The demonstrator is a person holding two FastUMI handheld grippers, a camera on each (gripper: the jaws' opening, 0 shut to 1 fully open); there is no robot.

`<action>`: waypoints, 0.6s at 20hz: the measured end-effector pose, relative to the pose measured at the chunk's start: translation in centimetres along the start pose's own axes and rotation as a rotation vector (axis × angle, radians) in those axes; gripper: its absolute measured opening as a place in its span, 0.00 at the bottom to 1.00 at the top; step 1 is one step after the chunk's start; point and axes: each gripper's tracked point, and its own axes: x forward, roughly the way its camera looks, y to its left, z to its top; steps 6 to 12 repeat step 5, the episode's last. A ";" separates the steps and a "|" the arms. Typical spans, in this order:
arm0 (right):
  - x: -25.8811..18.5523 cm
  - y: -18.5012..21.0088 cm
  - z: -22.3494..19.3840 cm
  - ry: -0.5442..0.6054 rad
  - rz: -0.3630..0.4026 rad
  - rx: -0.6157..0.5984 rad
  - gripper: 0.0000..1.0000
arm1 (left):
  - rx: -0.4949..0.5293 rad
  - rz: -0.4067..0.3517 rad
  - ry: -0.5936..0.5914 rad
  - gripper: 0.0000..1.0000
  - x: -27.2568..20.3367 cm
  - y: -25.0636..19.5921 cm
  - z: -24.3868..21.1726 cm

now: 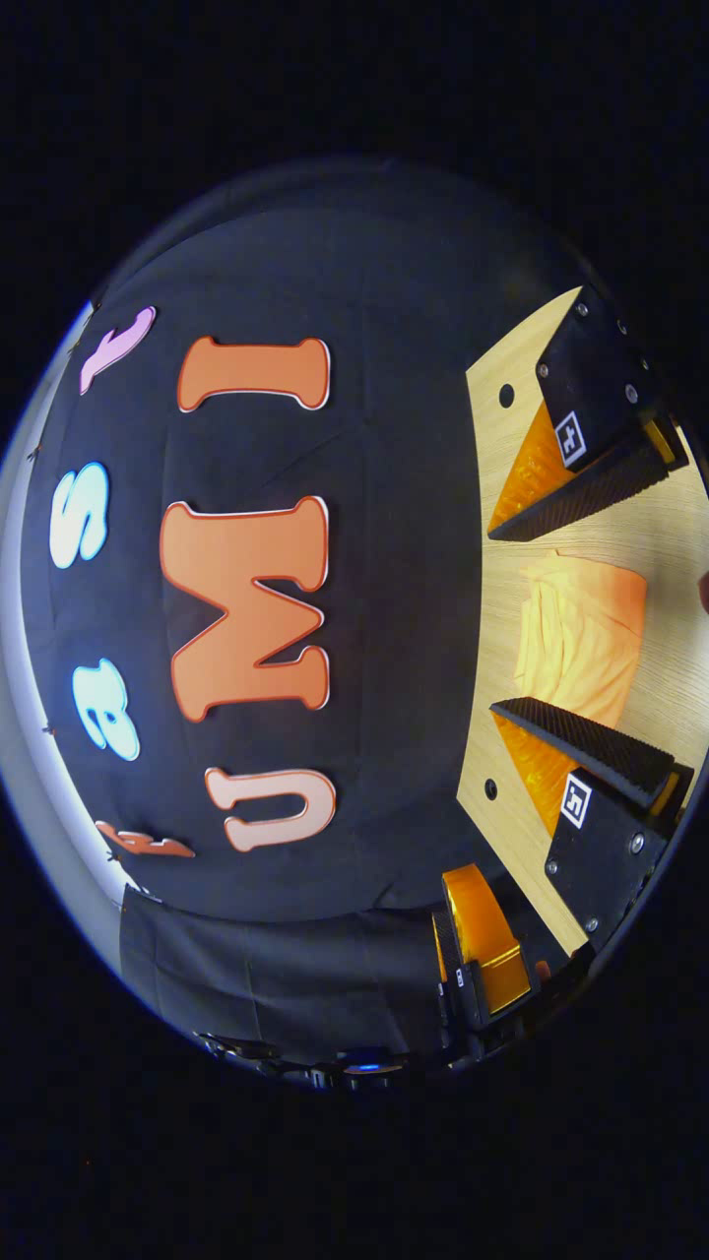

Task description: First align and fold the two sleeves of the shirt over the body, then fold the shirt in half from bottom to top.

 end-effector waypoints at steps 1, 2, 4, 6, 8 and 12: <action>-0.8 0.4 -0.1 -0.020 0.009 -0.007 0.97 | 0.017 -0.005 -0.029 0.98 -0.7 -0.7 0.0; -1.4 0.5 -0.4 -0.032 0.014 -0.017 0.97 | 0.031 -0.011 -0.054 0.98 -1.6 -1.2 -0.1; -2.8 0.9 -0.8 -0.054 0.023 -0.033 0.97 | 0.051 -0.008 -0.072 0.98 -3.3 -2.0 -0.8; -3.4 1.1 -0.8 -0.069 0.030 -0.037 0.97 | 0.058 -0.001 -0.061 1.00 -3.7 -2.0 -1.7; -3.4 1.1 -0.8 -0.069 0.030 -0.037 0.97 | 0.058 -0.001 -0.061 1.00 -3.7 -2.0 -1.7; -3.4 1.1 -0.8 -0.069 0.030 -0.037 0.97 | 0.058 -0.001 -0.061 1.00 -3.7 -2.0 -1.7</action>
